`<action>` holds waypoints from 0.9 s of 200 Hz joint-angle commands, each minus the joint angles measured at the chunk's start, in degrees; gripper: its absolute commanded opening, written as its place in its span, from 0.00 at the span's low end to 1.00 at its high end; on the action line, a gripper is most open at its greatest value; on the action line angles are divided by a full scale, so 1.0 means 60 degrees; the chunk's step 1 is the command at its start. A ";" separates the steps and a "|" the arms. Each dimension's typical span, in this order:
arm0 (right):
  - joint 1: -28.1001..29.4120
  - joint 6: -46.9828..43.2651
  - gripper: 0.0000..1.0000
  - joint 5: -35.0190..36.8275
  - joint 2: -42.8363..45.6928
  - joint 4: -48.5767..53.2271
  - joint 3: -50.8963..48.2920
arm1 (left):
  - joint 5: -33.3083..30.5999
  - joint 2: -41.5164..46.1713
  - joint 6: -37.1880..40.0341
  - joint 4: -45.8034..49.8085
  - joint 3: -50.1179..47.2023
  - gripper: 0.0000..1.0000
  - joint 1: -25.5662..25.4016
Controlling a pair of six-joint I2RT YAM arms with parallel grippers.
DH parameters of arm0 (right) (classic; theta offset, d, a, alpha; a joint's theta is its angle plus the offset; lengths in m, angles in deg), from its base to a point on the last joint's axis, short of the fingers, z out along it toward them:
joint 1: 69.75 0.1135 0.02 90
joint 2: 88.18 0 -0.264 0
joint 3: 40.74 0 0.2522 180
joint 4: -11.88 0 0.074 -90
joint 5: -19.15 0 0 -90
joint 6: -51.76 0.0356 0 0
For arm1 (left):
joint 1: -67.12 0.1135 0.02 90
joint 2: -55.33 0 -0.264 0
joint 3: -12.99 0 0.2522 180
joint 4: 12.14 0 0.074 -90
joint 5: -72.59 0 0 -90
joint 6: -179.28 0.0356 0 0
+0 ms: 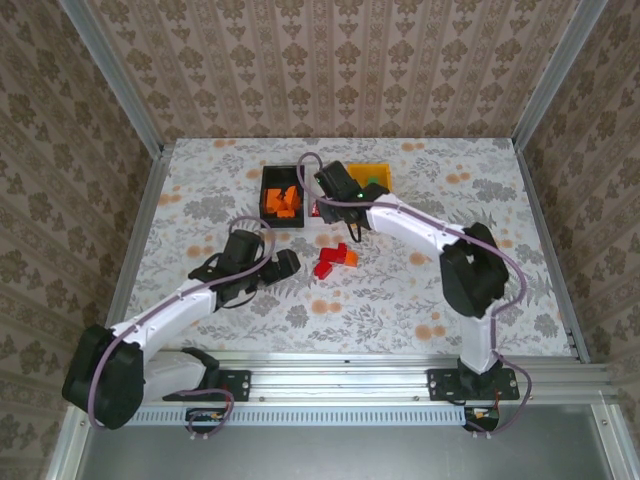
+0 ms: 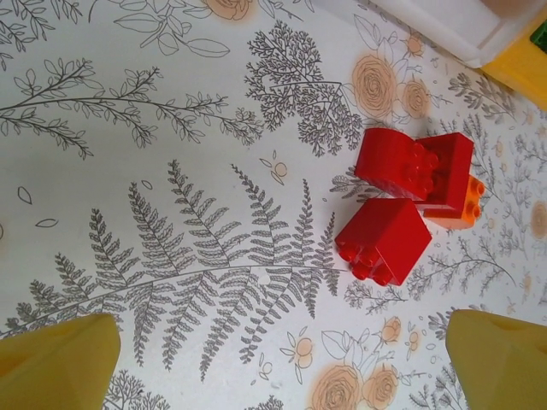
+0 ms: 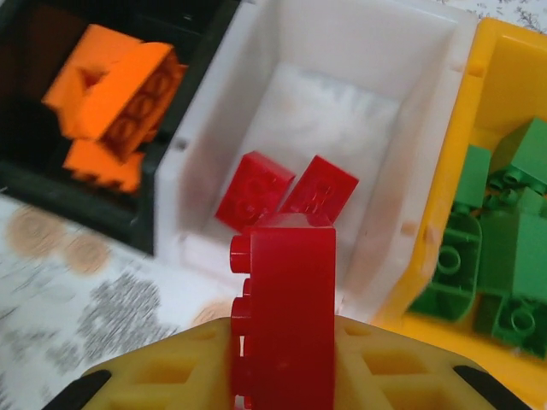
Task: Sort the legos into containers by color
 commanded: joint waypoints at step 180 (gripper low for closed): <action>-0.0379 0.0651 0.46 -0.0252 0.2734 0.0163 -0.1455 | -0.2509 -0.1905 0.2722 0.3159 0.3233 0.97 -0.1902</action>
